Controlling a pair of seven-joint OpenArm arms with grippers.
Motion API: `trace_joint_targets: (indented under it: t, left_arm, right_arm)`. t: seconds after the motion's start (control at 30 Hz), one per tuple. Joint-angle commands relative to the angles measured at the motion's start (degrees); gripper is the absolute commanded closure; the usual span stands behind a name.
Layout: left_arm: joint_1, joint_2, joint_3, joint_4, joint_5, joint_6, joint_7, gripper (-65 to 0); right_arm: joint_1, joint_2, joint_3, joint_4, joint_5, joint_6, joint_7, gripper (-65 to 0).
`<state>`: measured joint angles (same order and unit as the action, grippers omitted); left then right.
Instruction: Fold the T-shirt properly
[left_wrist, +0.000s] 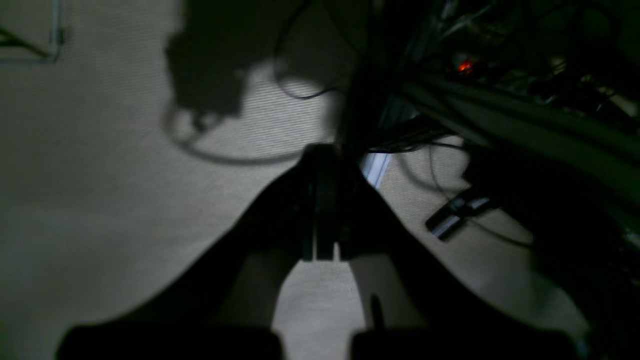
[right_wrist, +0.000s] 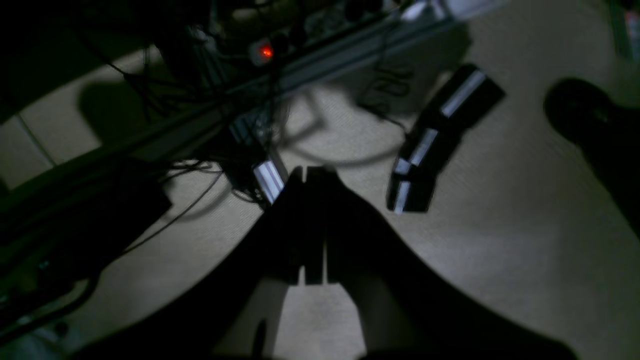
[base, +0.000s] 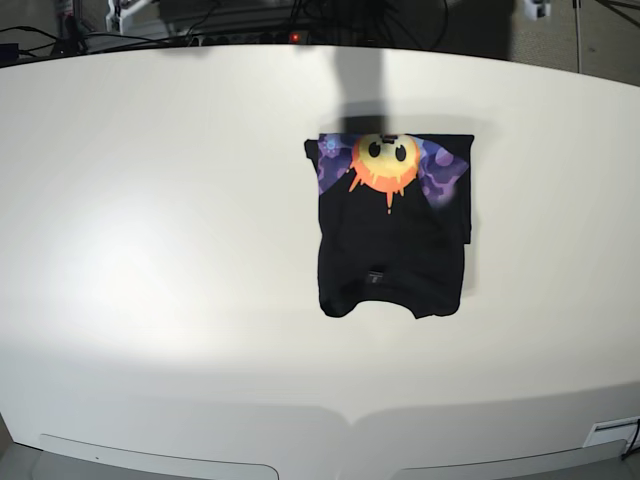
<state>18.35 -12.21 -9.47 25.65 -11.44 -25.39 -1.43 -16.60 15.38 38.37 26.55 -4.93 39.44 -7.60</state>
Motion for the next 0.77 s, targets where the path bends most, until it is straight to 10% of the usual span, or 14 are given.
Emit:
trace_joint_targets:
  t: [0.0, 0.2, 0.47, 0.73]
  left_arm:
    - [-0.5, 0.6, 0.0, -0.5, 2.2, 1.2, -0.5, 0.0]
    - [-4.7, 4.6, 0.0, -3.2, 5.4, 9.4, -0.5, -2.8]
    - [-7.1, 4.6, 0.0, -7.0, 3.8, 9.6, -3.4, -5.0]
    - [-7.2, 4.6, 0.0, -7.3, 3.5, 9.6, -4.2, -5.0]
  right_arm:
    - [1.0, 0.7, -1.2, -0.9, 0.1, 0.6, 0.2, 0.0]
    - [5.3, 0.3, -16.3, -5.0, 1.1, -1.6, 0.8, 0.0]
    - [5.3, 0.1, -34.5, -5.1, 8.9, -10.4, 4.2, 0.0]
    - [5.3, -0.9, -37.0, -5.1, 10.1, -11.6, 4.6, 0.0]
